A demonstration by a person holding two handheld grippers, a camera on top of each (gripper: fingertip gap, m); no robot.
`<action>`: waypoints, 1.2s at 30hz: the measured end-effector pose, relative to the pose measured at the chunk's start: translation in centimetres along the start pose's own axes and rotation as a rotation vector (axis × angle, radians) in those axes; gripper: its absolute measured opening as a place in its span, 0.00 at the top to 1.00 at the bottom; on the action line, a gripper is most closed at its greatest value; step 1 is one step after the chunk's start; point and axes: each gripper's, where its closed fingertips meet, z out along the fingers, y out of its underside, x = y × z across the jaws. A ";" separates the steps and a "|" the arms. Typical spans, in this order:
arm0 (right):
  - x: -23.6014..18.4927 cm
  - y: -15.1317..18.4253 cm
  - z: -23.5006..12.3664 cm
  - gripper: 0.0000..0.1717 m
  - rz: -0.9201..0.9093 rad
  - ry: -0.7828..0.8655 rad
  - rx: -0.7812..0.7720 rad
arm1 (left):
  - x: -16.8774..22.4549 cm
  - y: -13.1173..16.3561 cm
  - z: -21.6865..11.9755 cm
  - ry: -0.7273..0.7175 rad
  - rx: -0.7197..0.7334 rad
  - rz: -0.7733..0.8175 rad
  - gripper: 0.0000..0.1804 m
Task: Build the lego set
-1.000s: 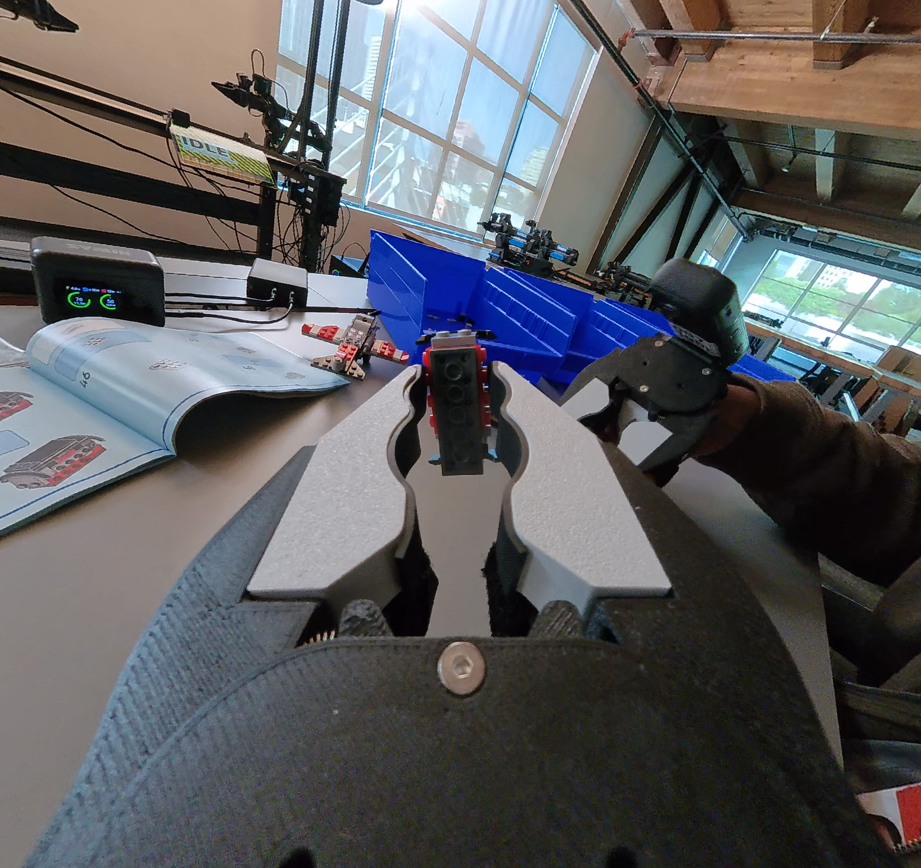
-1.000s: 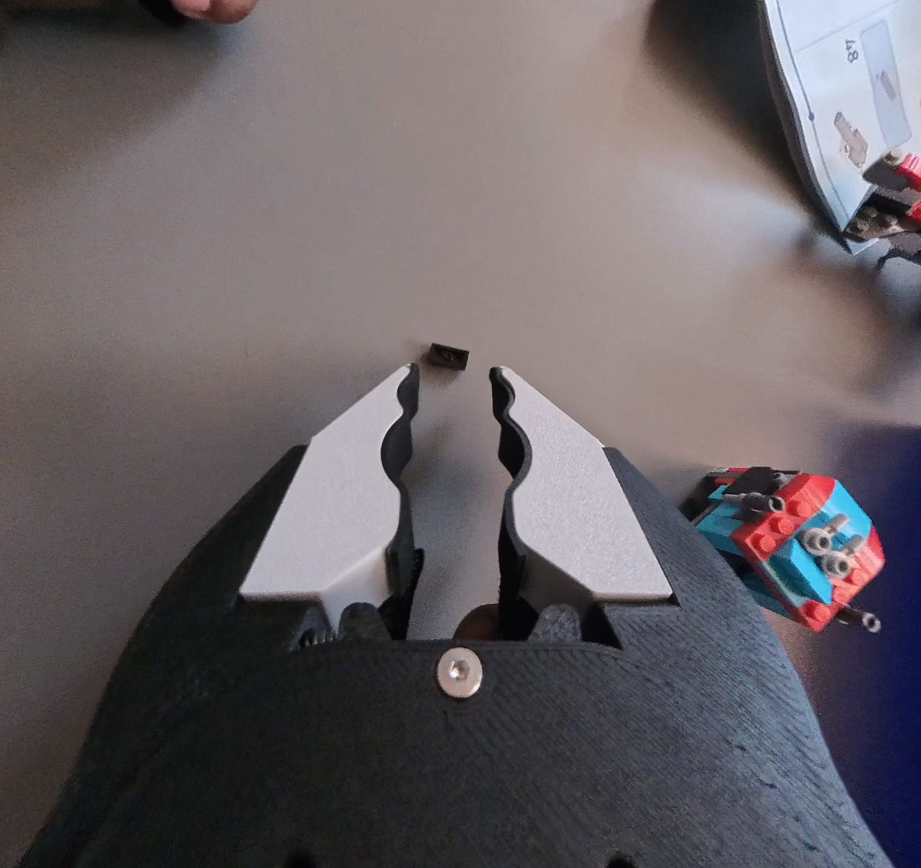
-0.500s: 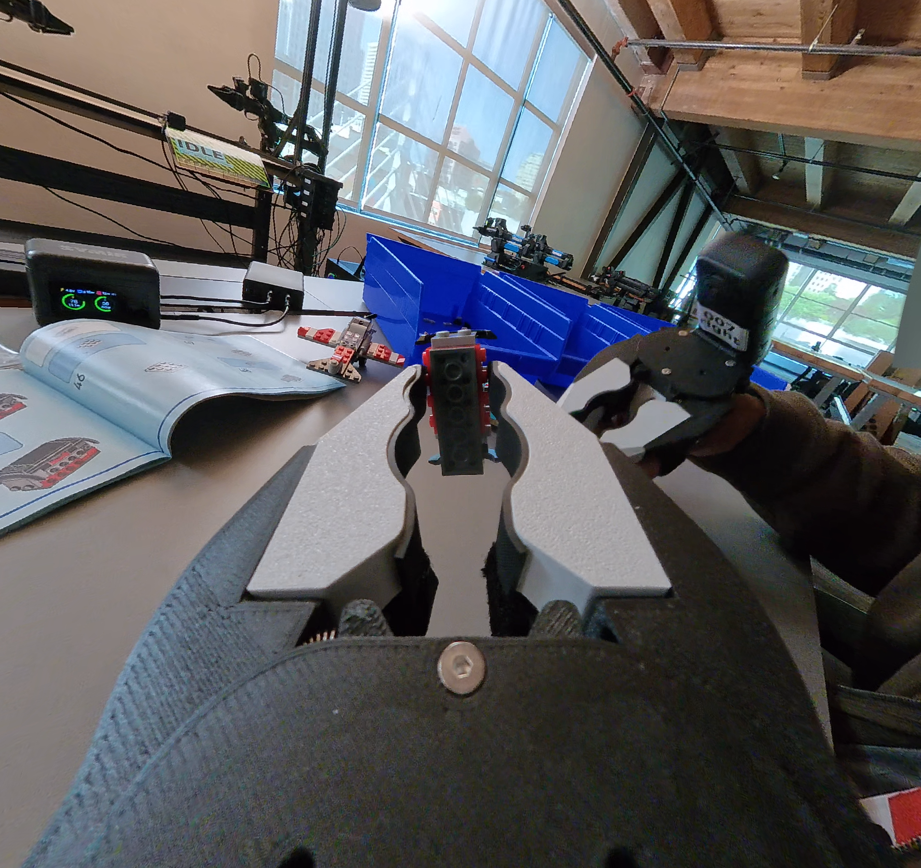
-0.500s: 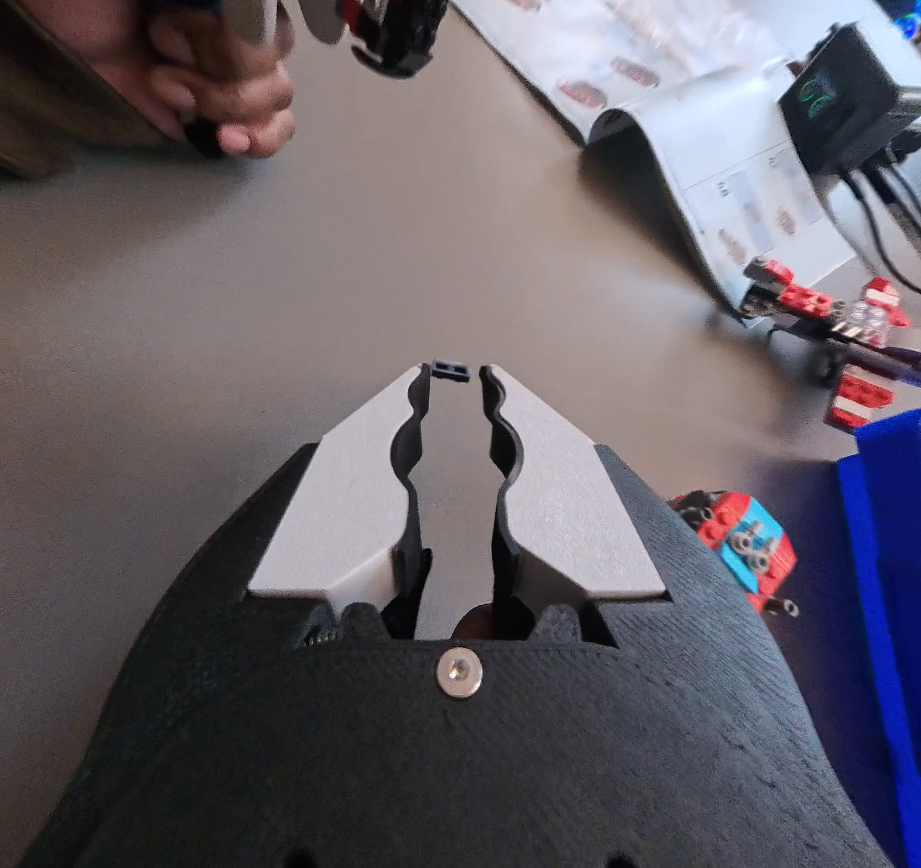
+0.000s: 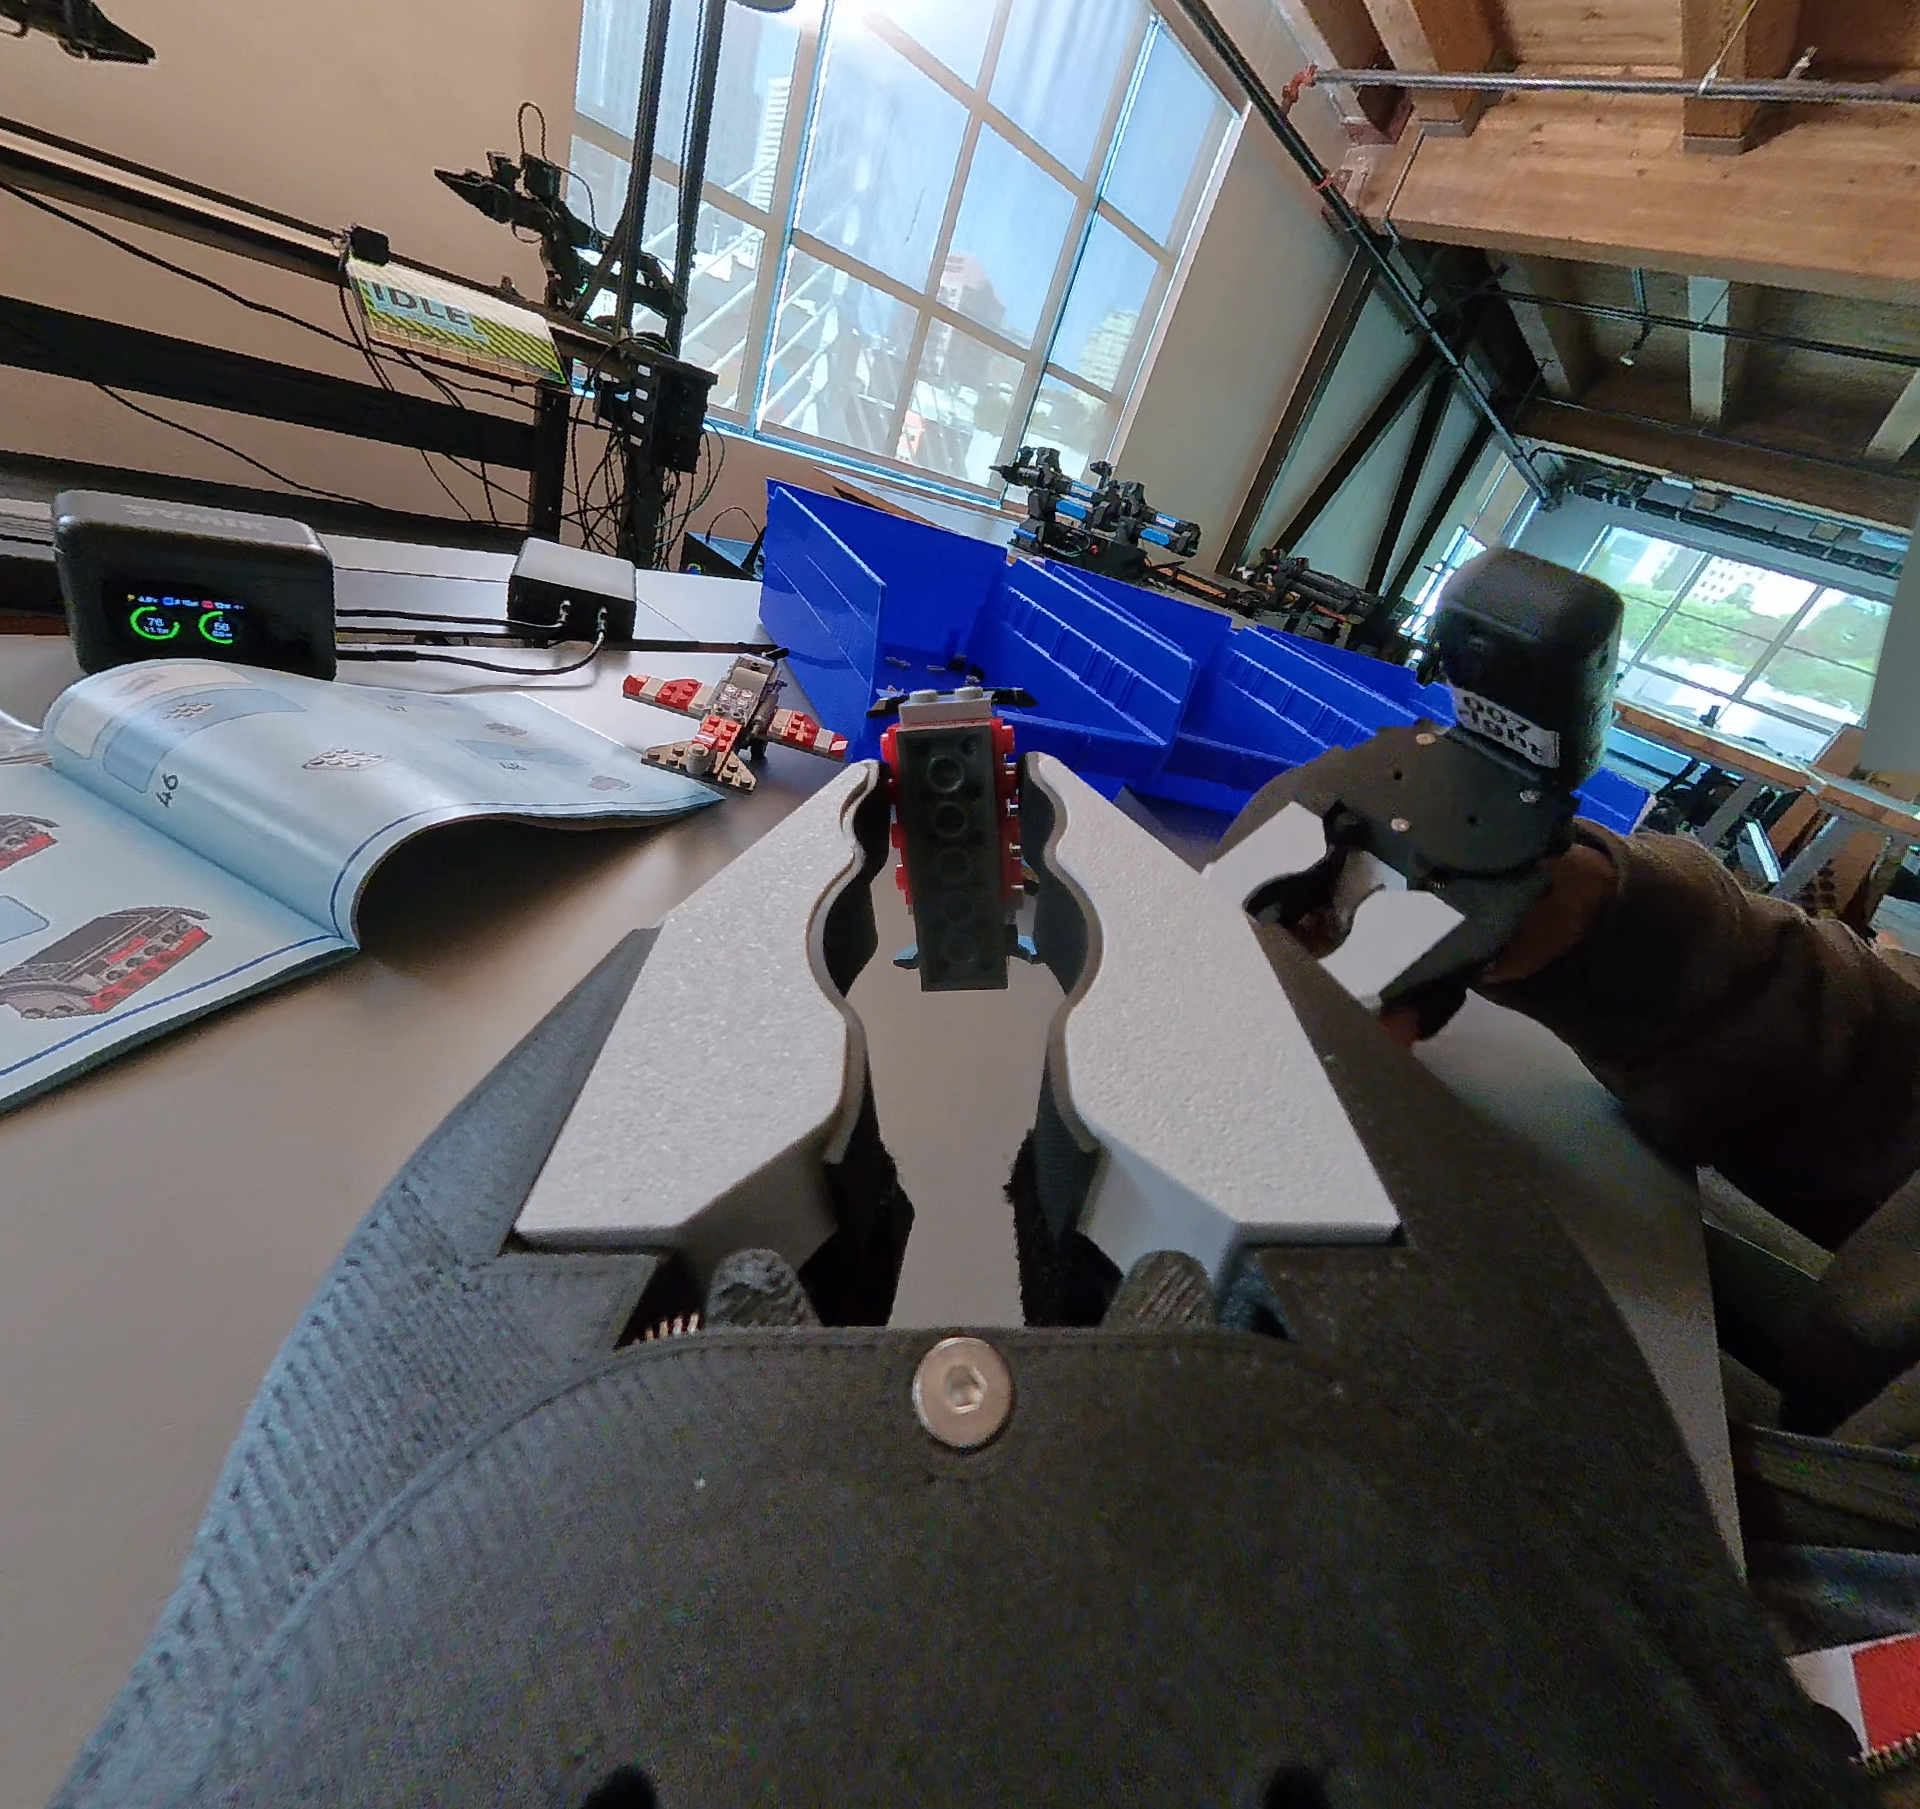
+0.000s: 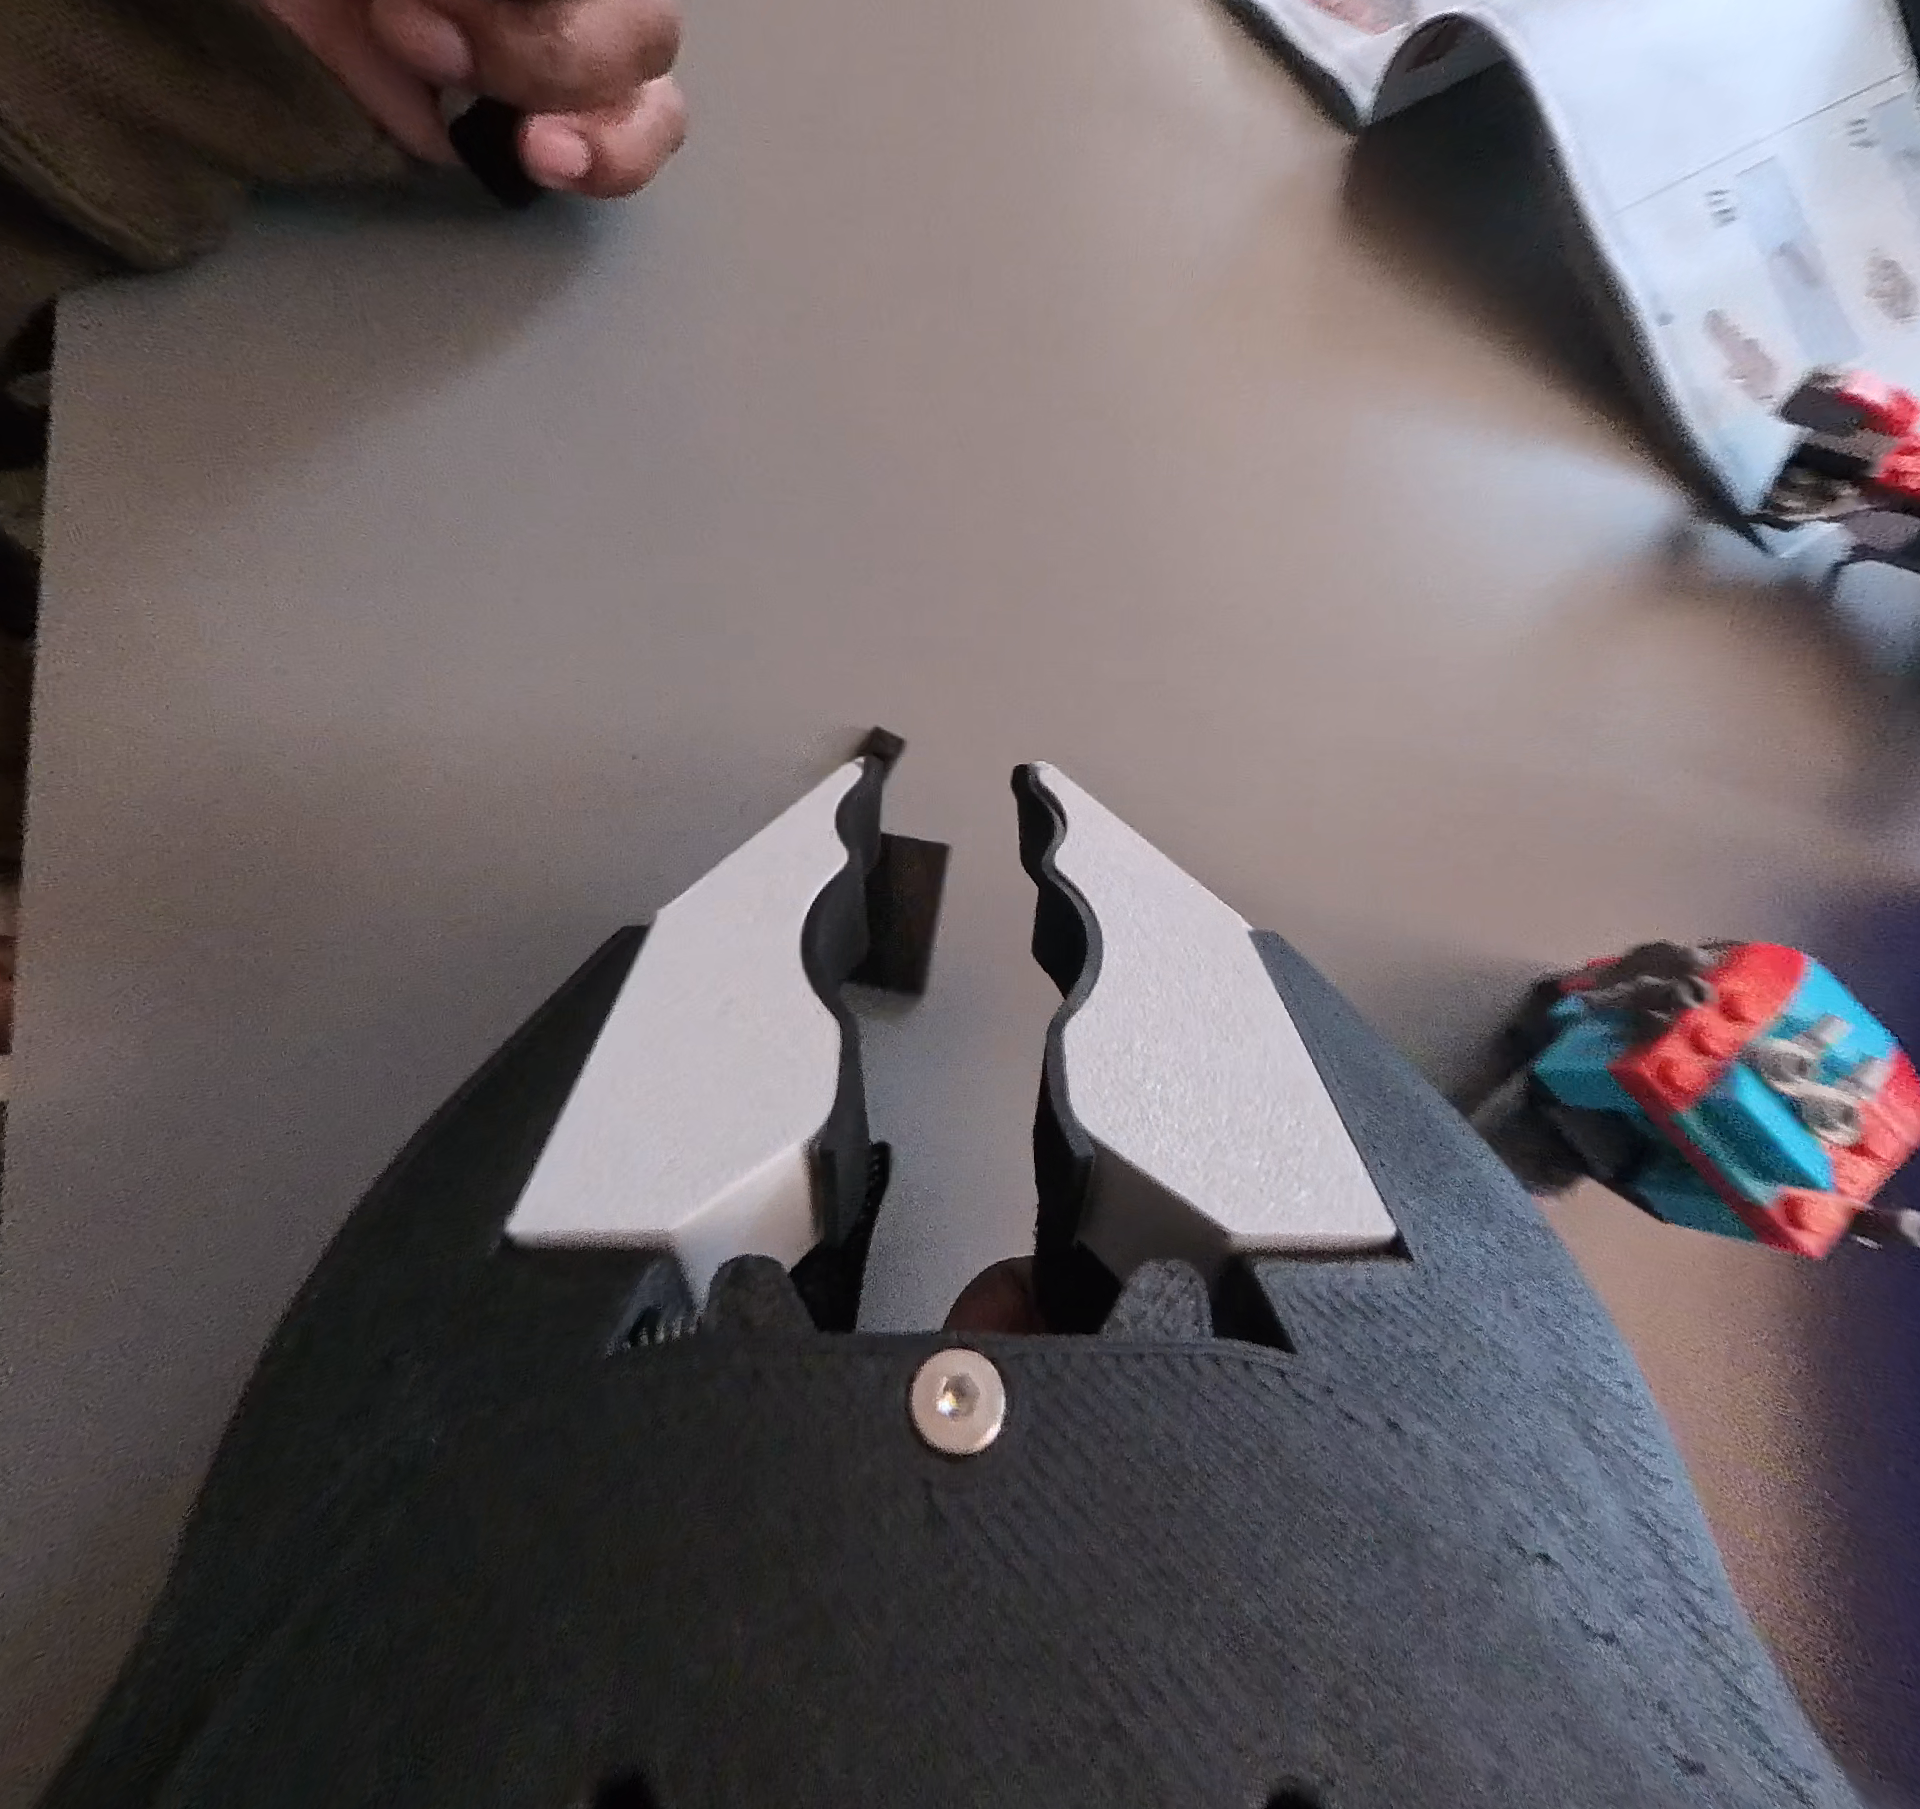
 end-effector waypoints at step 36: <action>-2.1 -13.9 -0.6 0.77 0.372 -0.352 0.600 | 4.2 -1.3 -0.1 0.342 0.088 -0.207 0.86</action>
